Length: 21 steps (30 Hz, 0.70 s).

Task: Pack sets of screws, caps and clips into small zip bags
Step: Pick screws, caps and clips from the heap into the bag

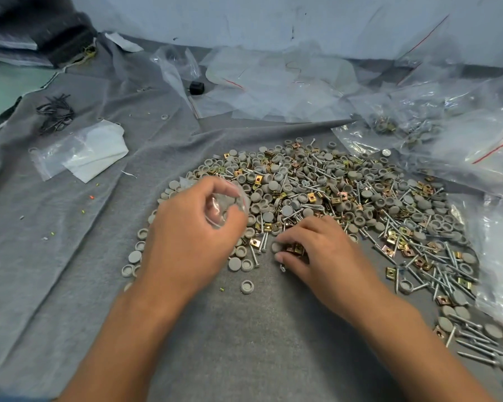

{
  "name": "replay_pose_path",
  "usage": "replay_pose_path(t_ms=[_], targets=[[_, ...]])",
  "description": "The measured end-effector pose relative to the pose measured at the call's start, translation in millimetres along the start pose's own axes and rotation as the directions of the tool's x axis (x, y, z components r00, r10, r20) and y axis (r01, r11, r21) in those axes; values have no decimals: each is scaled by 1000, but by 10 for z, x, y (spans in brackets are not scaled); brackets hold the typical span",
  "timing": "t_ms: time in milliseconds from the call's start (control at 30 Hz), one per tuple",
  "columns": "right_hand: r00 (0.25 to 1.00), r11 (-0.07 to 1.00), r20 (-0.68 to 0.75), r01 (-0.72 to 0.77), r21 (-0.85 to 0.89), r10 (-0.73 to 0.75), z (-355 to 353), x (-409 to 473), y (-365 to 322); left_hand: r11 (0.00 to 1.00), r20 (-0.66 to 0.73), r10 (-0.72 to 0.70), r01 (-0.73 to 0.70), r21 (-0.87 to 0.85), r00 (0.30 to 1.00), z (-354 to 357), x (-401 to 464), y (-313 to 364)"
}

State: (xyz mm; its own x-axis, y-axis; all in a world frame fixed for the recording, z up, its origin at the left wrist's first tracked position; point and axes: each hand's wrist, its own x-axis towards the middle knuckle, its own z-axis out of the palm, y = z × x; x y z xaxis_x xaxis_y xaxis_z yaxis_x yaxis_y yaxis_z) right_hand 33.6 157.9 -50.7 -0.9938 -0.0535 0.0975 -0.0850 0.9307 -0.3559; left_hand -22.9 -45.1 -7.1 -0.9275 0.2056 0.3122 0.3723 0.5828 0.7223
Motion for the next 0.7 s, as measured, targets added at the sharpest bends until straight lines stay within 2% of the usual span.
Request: replay_pose_path(t_ms=[133, 233, 300, 433, 700], targets=[[1000, 996, -9, -12, 88, 13, 61, 11, -7, 999, 33, 2, -4, 39, 999, 66, -34, -3], [991, 974, -116, -35, 223, 62, 33, 61, 37, 999, 25, -14, 13, 29, 1000, 65, -16, -26], [984, 983, -165, -41, 180, 71, 20, 101, 64, 999, 31, -18, 17, 33, 999, 66, -13, -39], [989, 989, -116, -102, -111, 89, 38, 138, 41, 997, 73, -16, 10, 82, 997, 80, -37, -28], [987, 990, -127, -105, -89, 93, 1, 100, 19, 985, 156, 7, -34, 168, 988, 92, -104, 78]])
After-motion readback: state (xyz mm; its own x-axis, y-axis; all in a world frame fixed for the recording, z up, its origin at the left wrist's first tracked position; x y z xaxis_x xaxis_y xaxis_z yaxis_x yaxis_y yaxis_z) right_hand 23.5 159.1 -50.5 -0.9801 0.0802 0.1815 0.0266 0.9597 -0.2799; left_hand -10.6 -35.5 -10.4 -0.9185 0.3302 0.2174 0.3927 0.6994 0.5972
